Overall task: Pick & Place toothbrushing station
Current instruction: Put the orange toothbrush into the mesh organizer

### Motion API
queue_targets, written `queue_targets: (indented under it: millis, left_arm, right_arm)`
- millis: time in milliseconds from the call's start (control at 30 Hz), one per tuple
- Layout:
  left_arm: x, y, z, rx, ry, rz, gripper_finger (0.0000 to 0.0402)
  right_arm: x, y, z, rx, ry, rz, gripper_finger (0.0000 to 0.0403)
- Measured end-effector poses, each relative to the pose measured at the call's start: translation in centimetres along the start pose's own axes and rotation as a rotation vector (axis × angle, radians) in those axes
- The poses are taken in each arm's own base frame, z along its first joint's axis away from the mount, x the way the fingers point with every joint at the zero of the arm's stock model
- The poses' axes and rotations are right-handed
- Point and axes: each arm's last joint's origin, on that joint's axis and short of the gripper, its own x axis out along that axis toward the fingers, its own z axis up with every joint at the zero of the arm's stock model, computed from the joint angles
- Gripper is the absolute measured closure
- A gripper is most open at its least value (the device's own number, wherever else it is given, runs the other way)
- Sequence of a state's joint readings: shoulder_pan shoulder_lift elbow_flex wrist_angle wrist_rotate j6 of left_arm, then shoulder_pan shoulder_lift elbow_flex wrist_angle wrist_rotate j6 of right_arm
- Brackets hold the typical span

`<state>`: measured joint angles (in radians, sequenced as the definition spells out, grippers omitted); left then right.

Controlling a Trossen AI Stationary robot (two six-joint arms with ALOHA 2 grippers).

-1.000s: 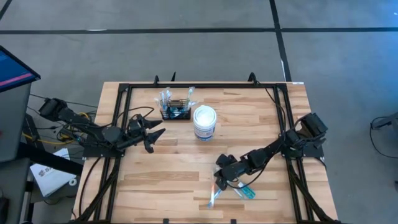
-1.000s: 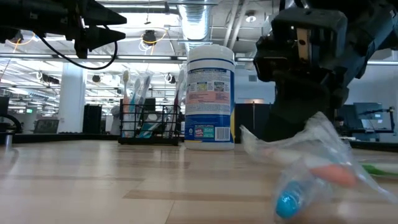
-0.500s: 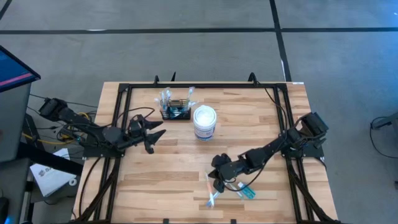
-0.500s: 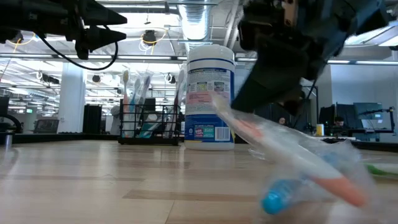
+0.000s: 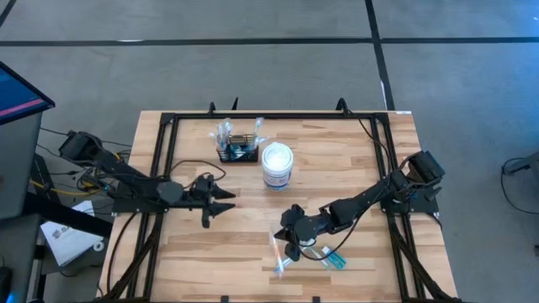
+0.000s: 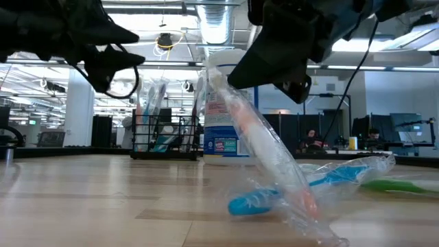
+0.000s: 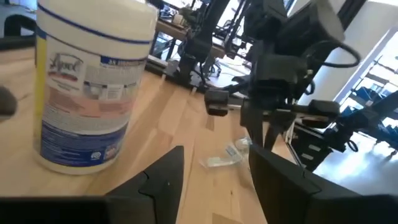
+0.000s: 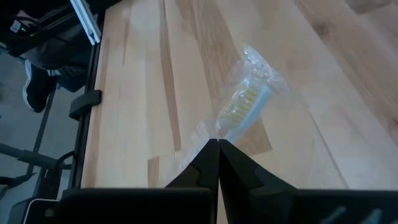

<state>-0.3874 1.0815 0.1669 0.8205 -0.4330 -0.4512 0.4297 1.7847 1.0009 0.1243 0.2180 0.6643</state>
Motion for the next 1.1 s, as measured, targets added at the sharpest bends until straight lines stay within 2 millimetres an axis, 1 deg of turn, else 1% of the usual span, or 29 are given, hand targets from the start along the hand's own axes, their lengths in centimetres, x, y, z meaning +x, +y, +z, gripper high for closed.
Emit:
queue_targets:
  millis: [100,267,533,667,900,1000,1100]
  left_arm:
    - [0.8,-0.1,-0.8,-0.042,-0.009,-0.008,0.023]
    - [2.2,-0.2,-3.0,-0.105,0.025,-0.041,0.0234]
    - [5.3,-1.3,-5.6,-0.097,0.072,-0.065,0.0236]
    - [5.9,-1.6,-5.6,-0.102,0.061,-0.071,0.0235]
    - [5.7,-2.2,-4.4,-0.116,0.023,-0.109,0.0233]
    - [5.7,-2.3,-4.4,-0.116,0.03,-0.121,0.0233]
    - [5.7,-2.3,-4.4,-0.114,0.031,-0.123,0.0233]
  right_arm:
    - [0.0,0.2,0.2,-0.011,-0.008,0.005,0.0403]
    - [0.0,0.1,0.2,-0.016,-0.007,0.004,0.0403]
    - [0.0,0.1,0.1,-0.021,-0.007,-0.006,0.0403]
    - [-0.1,0.3,-0.1,0.005,0.032,0.029,0.0403]
    - [-0.1,0.4,-0.8,0.039,0.101,0.049,0.0398]
    - [-0.2,0.7,-1.0,0.053,0.119,0.068,0.0377]
    - [-0.3,0.9,-1.4,0.074,0.137,0.067,0.0343]
